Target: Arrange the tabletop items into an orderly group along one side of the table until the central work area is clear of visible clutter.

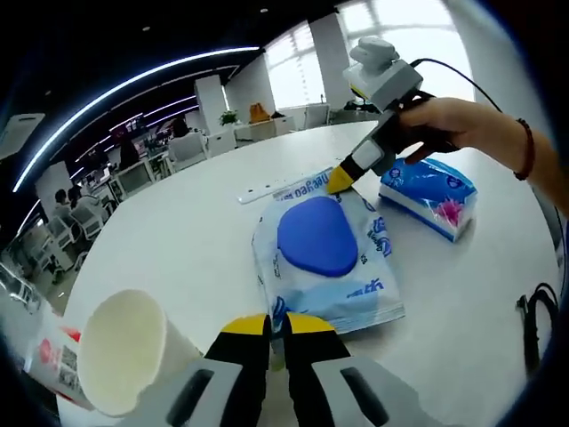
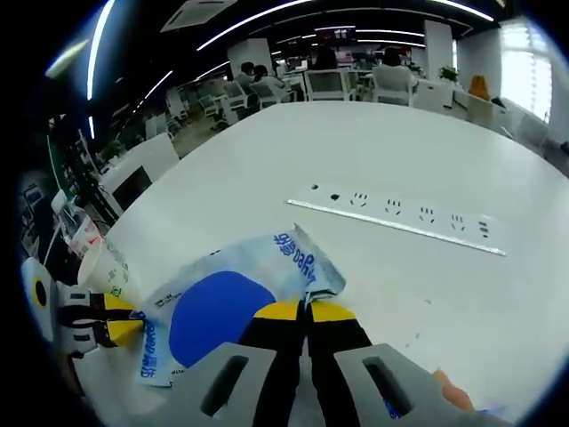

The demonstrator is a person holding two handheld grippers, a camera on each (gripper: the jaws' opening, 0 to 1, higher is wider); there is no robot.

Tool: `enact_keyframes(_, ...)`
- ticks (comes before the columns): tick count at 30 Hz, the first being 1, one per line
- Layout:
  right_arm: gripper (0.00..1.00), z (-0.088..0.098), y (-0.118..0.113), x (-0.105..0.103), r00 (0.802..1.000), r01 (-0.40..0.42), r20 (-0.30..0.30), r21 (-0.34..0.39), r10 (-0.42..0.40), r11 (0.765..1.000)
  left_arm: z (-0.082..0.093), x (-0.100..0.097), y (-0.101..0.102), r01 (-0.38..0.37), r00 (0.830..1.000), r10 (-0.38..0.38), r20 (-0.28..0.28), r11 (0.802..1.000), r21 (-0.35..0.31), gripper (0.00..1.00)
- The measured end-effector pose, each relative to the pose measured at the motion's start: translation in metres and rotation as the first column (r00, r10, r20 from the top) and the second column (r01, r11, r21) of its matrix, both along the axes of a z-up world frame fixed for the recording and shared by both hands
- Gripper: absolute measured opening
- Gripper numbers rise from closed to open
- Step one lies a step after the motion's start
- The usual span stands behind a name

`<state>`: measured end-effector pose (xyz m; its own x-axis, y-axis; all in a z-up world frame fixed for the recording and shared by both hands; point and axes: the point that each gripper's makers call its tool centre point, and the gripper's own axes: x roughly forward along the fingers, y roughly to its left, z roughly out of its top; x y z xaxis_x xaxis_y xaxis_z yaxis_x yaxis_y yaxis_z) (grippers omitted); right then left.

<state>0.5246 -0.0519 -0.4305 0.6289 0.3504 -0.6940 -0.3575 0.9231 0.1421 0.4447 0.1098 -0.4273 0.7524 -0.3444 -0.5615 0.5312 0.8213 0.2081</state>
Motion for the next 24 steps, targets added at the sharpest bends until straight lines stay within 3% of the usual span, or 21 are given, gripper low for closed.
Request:
enact_keyframes(8, 0.00, 0.001, -0.001, -0.005, 1.000, -0.011, -0.002, -0.012, 0.011, 1.000, 0.002, -0.002, 0.000, 0.002, 1.000, -0.002, 0.002, 1.000, 0.006, 0.04)
enact_keyframes(15, 0.00, 0.005, -0.003, -0.015, 0.999, -0.038, 0.004, -0.024, 0.038, 0.999, 0.004, -0.006, -0.001, 0.012, 1.000, -0.013, 0.024, 0.998, 0.064, 0.05)
enact_keyframes(24, 0.00, 0.003, -0.003, -0.019, 0.999, -0.054, 0.000, -0.042, 0.054, 0.998, 0.001, -0.008, -0.002, 0.017, 1.000, -0.019, 0.024, 0.997, 0.078, 0.05)
